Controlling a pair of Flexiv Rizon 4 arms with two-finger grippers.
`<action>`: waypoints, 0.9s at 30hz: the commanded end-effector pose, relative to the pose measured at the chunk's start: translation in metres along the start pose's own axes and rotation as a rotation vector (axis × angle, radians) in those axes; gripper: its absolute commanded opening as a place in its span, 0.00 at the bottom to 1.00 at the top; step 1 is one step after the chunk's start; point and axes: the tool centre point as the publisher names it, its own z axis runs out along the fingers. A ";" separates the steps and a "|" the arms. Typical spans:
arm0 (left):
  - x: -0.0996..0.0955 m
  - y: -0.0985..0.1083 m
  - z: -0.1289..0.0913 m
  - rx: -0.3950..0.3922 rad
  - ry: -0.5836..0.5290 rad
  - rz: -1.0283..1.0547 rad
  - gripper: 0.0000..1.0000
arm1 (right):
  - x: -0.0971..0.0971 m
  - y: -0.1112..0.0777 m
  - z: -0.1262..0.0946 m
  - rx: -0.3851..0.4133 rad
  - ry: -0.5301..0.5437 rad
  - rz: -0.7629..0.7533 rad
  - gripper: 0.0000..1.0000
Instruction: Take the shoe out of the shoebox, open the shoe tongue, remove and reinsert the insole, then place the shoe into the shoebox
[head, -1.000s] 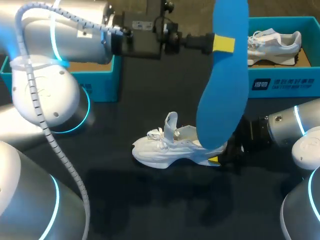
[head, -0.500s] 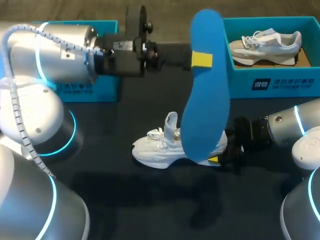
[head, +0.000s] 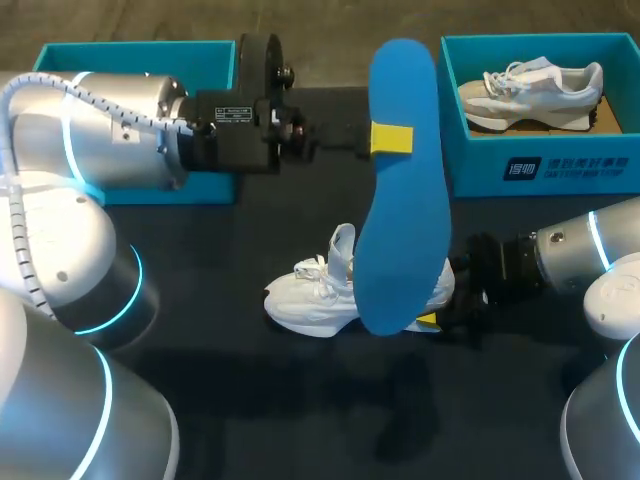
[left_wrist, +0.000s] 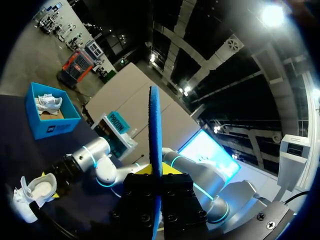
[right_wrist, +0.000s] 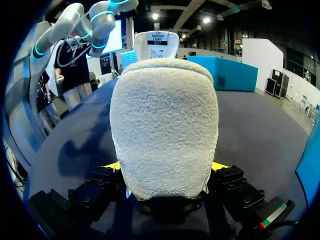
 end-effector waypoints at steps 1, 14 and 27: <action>0.000 0.001 -0.001 0.001 0.000 0.000 0.00 | 0.000 -0.001 0.002 0.003 -0.002 0.001 0.00; 0.000 0.001 -0.001 0.001 0.000 0.000 0.00 | 0.000 -0.001 0.002 0.003 -0.002 0.001 0.43; 0.000 0.001 -0.001 0.001 0.000 0.000 0.00 | 0.000 -0.001 0.002 0.003 -0.002 0.001 1.00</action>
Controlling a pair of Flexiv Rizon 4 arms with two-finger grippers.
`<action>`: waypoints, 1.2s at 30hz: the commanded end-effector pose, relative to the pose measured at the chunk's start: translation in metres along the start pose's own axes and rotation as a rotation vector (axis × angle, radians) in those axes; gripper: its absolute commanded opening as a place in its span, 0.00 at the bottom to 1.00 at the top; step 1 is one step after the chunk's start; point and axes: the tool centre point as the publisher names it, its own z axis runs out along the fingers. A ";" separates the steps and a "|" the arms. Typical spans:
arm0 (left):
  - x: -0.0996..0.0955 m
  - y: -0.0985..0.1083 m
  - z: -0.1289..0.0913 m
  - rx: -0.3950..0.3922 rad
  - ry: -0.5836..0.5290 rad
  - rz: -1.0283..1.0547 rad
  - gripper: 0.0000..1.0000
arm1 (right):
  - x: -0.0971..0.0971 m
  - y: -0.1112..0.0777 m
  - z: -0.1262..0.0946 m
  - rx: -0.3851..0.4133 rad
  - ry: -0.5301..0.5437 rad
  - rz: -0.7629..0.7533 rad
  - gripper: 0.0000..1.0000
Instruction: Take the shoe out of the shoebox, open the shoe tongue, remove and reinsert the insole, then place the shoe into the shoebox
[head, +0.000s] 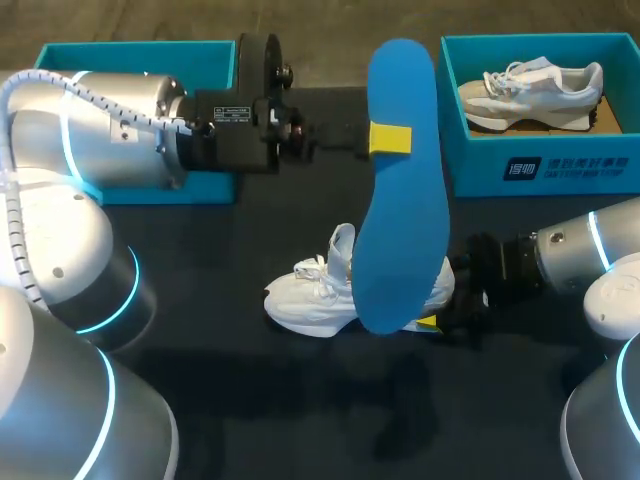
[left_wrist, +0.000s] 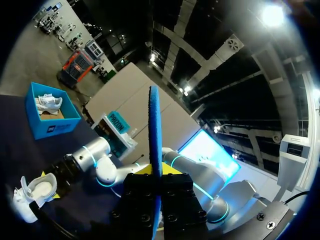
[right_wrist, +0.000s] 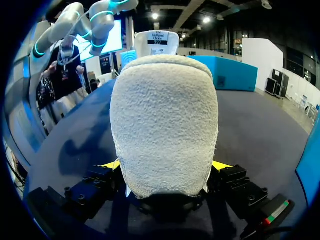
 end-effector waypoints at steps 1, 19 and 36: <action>0.000 0.001 0.000 0.003 0.001 0.000 0.00 | 0.000 0.000 0.002 0.003 -0.002 0.001 1.00; 0.000 0.001 0.000 0.003 0.001 0.000 0.00 | -0.007 0.015 -0.052 0.283 -0.046 0.021 1.00; 0.000 0.001 0.000 0.003 0.001 0.000 0.00 | -0.014 0.037 -0.081 0.578 -0.088 0.013 1.00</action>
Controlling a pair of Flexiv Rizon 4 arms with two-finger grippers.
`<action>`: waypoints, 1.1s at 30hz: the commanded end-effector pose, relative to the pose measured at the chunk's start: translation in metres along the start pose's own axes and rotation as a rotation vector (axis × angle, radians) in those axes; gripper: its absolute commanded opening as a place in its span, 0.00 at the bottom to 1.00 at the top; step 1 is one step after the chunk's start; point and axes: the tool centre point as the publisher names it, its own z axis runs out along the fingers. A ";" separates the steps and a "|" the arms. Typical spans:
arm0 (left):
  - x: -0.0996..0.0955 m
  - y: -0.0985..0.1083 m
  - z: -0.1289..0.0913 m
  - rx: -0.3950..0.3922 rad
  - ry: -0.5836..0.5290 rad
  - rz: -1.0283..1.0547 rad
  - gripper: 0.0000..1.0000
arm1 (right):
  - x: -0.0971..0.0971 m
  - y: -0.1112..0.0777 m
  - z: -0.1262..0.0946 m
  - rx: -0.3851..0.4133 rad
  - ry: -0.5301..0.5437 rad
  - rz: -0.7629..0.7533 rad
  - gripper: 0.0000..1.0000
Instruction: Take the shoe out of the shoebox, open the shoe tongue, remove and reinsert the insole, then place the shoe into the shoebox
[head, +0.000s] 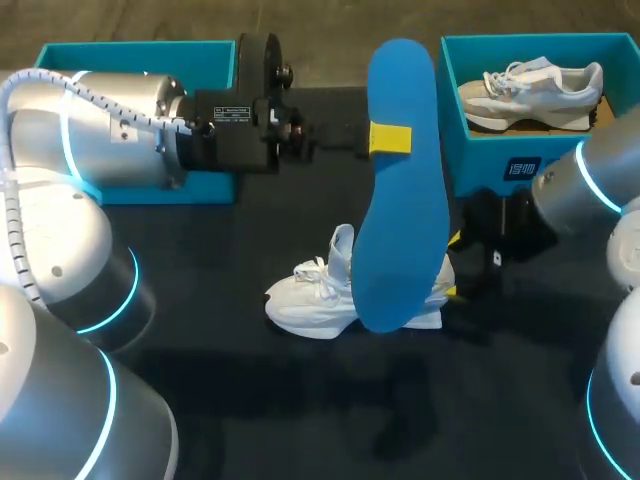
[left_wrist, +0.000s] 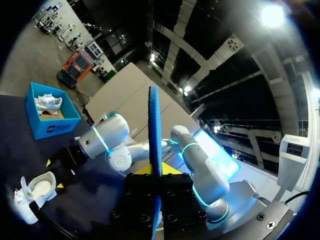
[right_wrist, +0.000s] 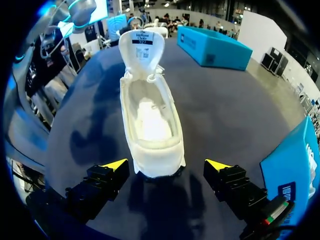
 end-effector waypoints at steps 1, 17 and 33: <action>0.000 0.001 0.000 0.003 0.001 0.000 0.00 | -0.001 0.002 -0.012 0.166 0.010 -0.005 1.00; 0.000 0.001 0.000 0.003 0.001 0.000 0.00 | -0.001 0.011 -0.034 0.346 0.000 -0.070 1.00; 0.000 0.001 0.000 0.003 0.001 0.000 0.00 | 0.003 0.025 -0.034 0.479 -0.021 -0.092 1.00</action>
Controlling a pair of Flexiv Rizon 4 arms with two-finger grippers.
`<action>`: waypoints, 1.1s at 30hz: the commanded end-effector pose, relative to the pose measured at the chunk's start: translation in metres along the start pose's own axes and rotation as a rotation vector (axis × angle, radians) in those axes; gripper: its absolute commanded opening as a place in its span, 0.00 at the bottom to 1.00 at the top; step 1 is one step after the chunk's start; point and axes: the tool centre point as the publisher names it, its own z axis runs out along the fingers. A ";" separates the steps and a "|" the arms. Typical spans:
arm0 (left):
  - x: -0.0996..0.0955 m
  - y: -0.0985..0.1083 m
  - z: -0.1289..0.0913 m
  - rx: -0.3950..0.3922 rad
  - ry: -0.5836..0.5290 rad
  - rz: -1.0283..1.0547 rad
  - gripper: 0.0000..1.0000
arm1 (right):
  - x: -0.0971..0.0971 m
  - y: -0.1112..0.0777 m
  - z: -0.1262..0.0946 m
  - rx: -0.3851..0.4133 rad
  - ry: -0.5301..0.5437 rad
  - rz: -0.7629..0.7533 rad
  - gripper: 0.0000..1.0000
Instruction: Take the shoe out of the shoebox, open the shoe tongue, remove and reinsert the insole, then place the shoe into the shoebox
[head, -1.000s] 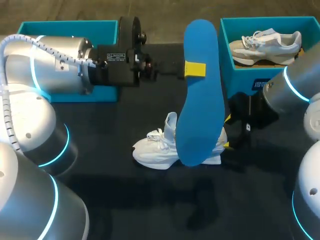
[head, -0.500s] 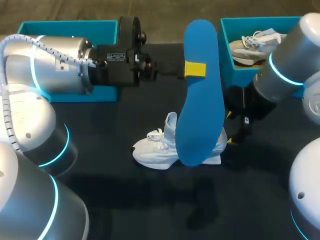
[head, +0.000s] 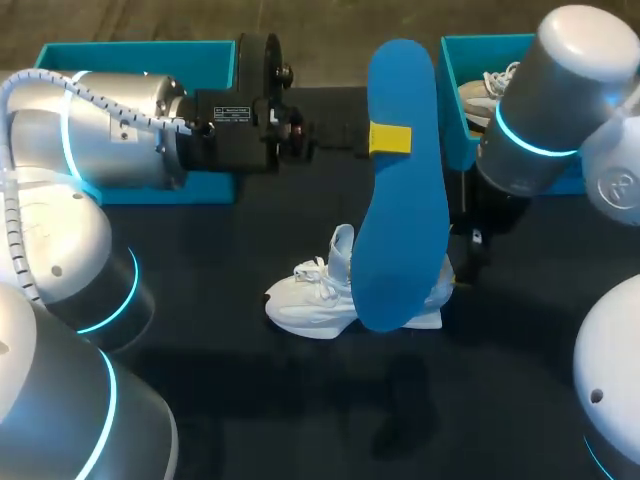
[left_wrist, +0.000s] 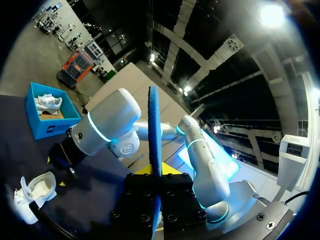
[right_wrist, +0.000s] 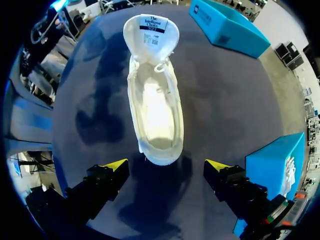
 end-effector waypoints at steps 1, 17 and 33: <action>0.000 0.001 0.000 0.003 0.001 0.000 0.00 | 0.001 0.008 0.001 0.114 -0.001 0.002 1.00; 0.000 0.001 0.000 0.003 0.001 0.000 0.00 | 0.000 0.012 -0.001 0.112 -0.020 0.010 1.00; 0.000 0.001 0.000 0.003 0.001 0.000 0.00 | 0.000 0.012 -0.001 0.112 -0.020 0.010 1.00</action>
